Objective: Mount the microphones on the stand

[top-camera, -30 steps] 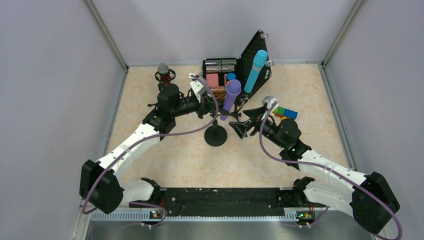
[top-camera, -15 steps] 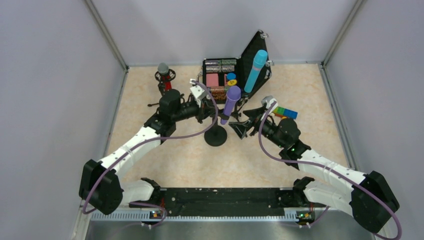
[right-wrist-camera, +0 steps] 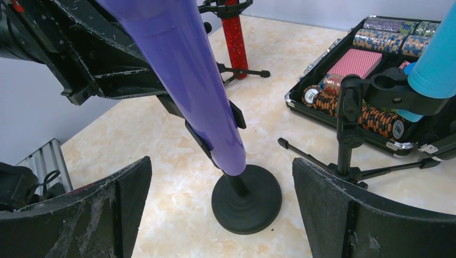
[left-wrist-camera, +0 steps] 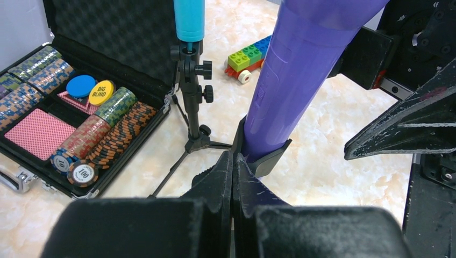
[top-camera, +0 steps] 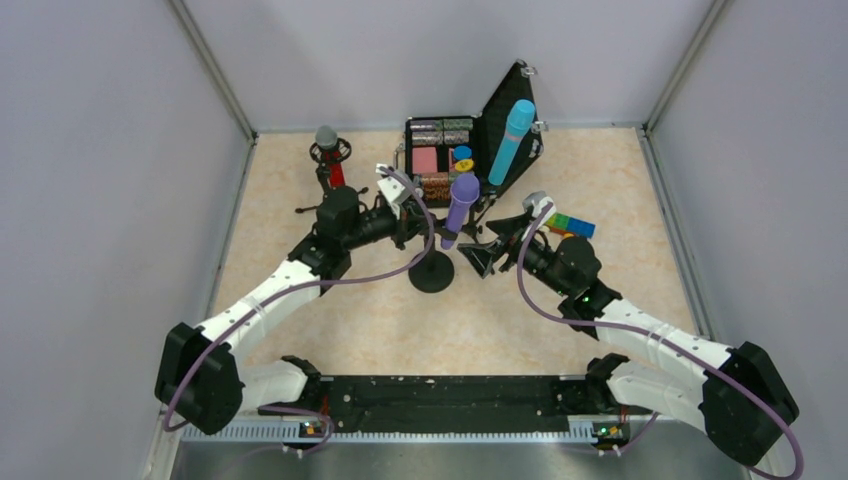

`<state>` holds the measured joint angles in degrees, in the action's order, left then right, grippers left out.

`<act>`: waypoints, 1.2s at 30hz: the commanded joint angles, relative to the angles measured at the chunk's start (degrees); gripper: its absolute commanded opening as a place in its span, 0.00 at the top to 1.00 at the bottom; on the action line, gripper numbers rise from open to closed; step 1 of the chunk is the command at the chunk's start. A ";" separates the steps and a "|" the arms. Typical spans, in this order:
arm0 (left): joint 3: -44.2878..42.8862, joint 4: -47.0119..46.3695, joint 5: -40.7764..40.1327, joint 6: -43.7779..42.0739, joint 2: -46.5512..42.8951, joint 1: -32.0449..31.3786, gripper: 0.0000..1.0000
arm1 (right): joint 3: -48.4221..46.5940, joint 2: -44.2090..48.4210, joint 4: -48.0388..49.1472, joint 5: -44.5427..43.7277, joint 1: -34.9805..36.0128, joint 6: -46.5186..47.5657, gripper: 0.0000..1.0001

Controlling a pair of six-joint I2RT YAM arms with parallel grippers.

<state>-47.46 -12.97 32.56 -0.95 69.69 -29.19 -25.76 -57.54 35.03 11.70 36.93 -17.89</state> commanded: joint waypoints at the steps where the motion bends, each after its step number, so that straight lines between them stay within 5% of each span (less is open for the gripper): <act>1: 3.47 5.92 -2.49 -0.13 -0.62 -0.33 1.00 | -0.78 -0.62 2.02 -0.36 -0.63 -0.59 0.01; 10: 2.19 5.50 -1.49 0.28 -1.73 -0.34 0.94 | -1.45 -1.86 2.68 0.01 -0.63 -0.83 0.01; 25: -1.85 1.95 -2.79 4.25 -3.72 -0.24 0.53 | -2.18 -2.41 1.99 0.45 -0.68 -0.12 0.01; 36: 3.77 -8.12 -7.38 10.00 -9.88 0.80 0.22 | -2.02 -2.54 1.98 0.73 -0.72 -0.02 0.01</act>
<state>-46.19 -14.28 28.03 5.74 62.89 -29.06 -25.78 -60.07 35.07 11.90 36.93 -18.20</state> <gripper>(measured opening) 0.736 0.990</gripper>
